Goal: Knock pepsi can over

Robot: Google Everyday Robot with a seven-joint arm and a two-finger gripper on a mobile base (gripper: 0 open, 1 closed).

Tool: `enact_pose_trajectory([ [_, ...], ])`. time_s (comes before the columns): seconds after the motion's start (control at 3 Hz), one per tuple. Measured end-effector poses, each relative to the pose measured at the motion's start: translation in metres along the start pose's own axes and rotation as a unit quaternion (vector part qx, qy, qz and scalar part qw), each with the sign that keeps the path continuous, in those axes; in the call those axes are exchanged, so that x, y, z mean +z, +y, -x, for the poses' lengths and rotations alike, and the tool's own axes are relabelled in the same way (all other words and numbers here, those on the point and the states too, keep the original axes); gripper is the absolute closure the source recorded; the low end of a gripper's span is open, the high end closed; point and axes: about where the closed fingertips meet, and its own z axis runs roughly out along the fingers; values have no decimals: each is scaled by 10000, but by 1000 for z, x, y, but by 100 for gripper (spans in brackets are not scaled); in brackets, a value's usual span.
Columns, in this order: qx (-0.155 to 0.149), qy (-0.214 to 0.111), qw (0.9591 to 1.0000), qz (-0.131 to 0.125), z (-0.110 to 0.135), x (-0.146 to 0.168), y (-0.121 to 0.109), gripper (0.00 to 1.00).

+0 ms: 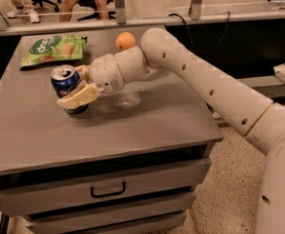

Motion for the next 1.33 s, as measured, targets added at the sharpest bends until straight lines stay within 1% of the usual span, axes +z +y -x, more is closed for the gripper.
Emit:
enact_pose_trajectory([
  [0.33,75,468,9988,-110,4,-25,-11,100],
  [0.67,92,1070,9938,-289,10,-59,-26,100],
  [1.0,66,1748,9835,-449,16,-91,-35,100],
  [1.33,63,2504,9662,-604,15,-110,-40,100],
])
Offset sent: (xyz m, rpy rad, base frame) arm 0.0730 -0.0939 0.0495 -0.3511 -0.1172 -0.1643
